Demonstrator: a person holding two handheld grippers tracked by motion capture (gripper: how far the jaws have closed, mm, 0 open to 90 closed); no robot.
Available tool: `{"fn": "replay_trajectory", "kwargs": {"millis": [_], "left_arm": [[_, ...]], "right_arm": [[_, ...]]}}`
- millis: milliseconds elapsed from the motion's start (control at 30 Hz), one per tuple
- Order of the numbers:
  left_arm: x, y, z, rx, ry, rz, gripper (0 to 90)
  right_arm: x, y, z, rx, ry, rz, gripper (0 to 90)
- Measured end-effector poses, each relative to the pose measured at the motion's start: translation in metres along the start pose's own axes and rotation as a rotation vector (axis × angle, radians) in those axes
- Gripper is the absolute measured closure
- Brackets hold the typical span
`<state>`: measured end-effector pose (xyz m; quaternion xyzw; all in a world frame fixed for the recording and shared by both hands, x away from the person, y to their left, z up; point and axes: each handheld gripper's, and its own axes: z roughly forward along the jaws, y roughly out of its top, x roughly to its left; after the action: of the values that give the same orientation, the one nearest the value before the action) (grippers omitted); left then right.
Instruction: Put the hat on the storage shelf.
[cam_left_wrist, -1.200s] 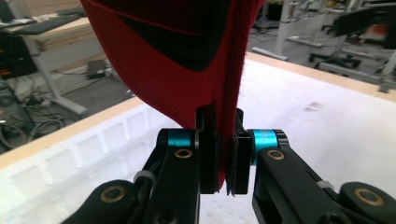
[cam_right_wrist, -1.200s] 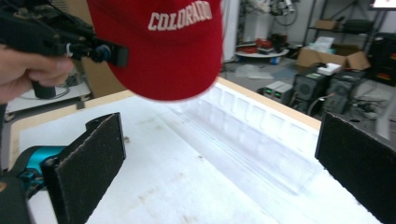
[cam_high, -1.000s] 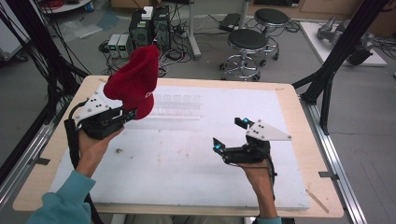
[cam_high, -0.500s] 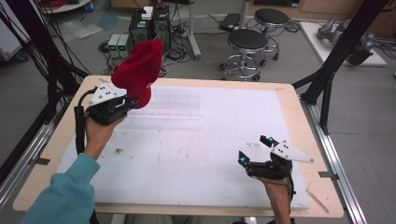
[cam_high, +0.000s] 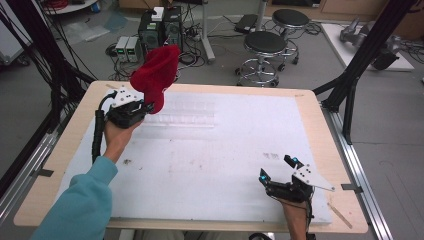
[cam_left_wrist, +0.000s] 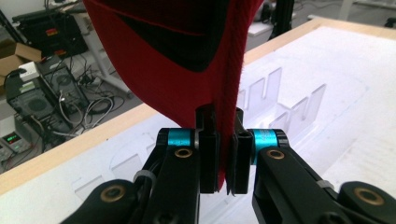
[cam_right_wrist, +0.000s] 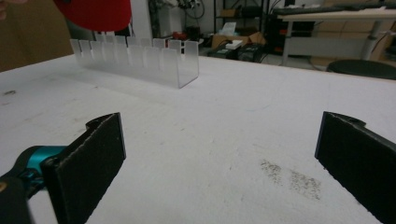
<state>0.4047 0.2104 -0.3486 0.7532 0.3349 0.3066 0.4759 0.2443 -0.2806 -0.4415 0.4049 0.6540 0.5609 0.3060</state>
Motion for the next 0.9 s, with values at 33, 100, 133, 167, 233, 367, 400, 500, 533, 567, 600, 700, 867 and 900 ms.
{"fn": "replay_trajectory", "kwargs": {"millis": [33,100,133,167,233,367,400,500,533,567,600,700,867,900], "left_arm": [[0.000,-0.001,0.001,0.003,0.002,0.000,85.3],[0.001,-0.002,0.004,0.002,0.004,-0.009,85.3],[0.000,-0.002,0.004,0.004,0.006,-0.008,85.3],[0.000,-0.002,0.006,0.003,0.005,-0.005,85.3],[-0.002,-0.002,0.008,0.012,0.005,0.004,85.3],[-0.002,-0.003,0.011,0.017,0.014,0.014,85.3],[-0.003,-0.004,0.011,0.013,0.018,0.007,85.3],[-0.004,-0.005,0.012,0.014,0.029,0.009,85.3],[-0.004,-0.006,0.013,0.014,0.030,0.008,85.3],[-0.004,-0.007,0.013,0.013,0.032,0.006,85.3],[-0.004,-0.009,0.013,0.017,0.035,-0.001,85.3],[-0.003,-0.012,0.014,0.012,0.035,-0.018,85.3],[-0.004,-0.014,0.015,0.000,0.035,-0.033,85.3],[-0.004,-0.015,0.016,0.000,0.034,-0.041,85.3]], "right_arm": [[0.000,-0.002,0.000,-0.007,-0.010,0.009,0.6],[-0.001,-0.004,0.000,-0.016,-0.023,0.015,0.6],[-0.001,-0.005,0.000,-0.017,-0.029,0.015,0.6],[-0.001,-0.006,0.001,-0.023,-0.033,0.014,0.6],[-0.001,-0.007,0.002,-0.033,-0.045,0.009,0.6],[-0.001,-0.008,0.003,-0.049,-0.062,0.011,0.6],[-0.001,-0.009,0.003,-0.062,-0.059,0.008,0.6],[0.001,-0.010,0.002,-0.080,-0.068,-0.004,0.6],[0.001,-0.010,0.002,-0.080,-0.069,-0.003,0.6],[0.002,-0.010,0.002,-0.083,-0.067,-0.006,0.6],[0.002,-0.010,0.002,-0.084,-0.072,-0.008,0.6],[0.003,-0.010,0.002,-0.089,-0.071,-0.026,0.6],[0.005,-0.011,0.001,-0.091,-0.071,-0.036,0.6],[0.005,-0.011,0.001,-0.093,-0.071,-0.035,0.6]]}}
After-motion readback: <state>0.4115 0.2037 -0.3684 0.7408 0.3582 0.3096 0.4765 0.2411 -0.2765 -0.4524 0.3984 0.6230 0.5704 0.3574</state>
